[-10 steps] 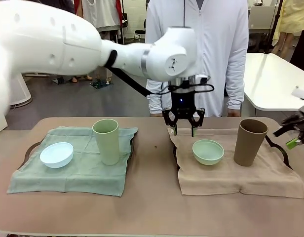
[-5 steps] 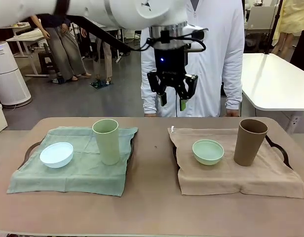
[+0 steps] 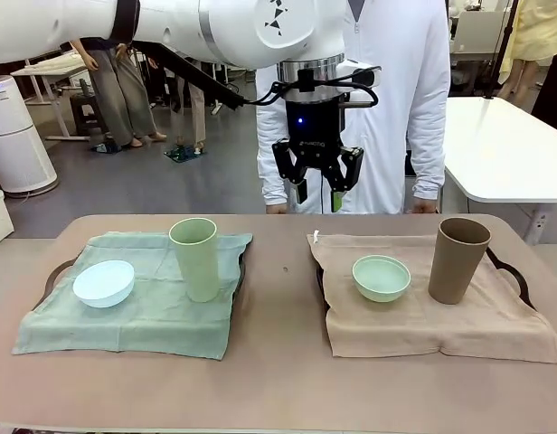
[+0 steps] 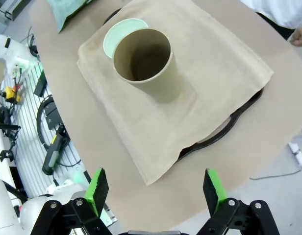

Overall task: Set up a tray with a mat and arrange the tableware.
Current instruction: Place the Picnic Bowl and Reusable plastic cup back onto the Handle tray in front of the human's position.

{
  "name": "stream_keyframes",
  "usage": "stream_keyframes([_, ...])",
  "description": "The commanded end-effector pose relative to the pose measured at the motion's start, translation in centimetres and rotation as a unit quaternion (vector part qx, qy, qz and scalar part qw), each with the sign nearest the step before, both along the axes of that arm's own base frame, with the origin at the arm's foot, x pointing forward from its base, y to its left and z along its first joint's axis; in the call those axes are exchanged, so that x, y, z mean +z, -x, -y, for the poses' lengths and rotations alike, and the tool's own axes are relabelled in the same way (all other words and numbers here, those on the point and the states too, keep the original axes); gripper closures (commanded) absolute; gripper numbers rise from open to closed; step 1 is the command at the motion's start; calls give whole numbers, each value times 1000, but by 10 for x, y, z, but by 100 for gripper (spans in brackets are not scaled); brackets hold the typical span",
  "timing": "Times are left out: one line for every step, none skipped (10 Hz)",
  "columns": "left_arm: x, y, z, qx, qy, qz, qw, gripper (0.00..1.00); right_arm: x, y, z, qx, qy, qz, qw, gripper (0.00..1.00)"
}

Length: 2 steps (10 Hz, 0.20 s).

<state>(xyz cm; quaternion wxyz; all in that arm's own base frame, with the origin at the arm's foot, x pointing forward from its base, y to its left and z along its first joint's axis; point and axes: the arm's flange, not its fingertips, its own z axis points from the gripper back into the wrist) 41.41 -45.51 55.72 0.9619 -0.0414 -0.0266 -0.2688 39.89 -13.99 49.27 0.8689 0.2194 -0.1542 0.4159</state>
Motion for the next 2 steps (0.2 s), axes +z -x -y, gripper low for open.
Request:
stream_keyframes([8,1,1,9,4,6,1000,36,5,-4,-1,3,-11,14,1000,0])
stream_keyframes([8,1,1,9,4,6,1000,36,5,-4,-1,3,-11,14,1000,0])
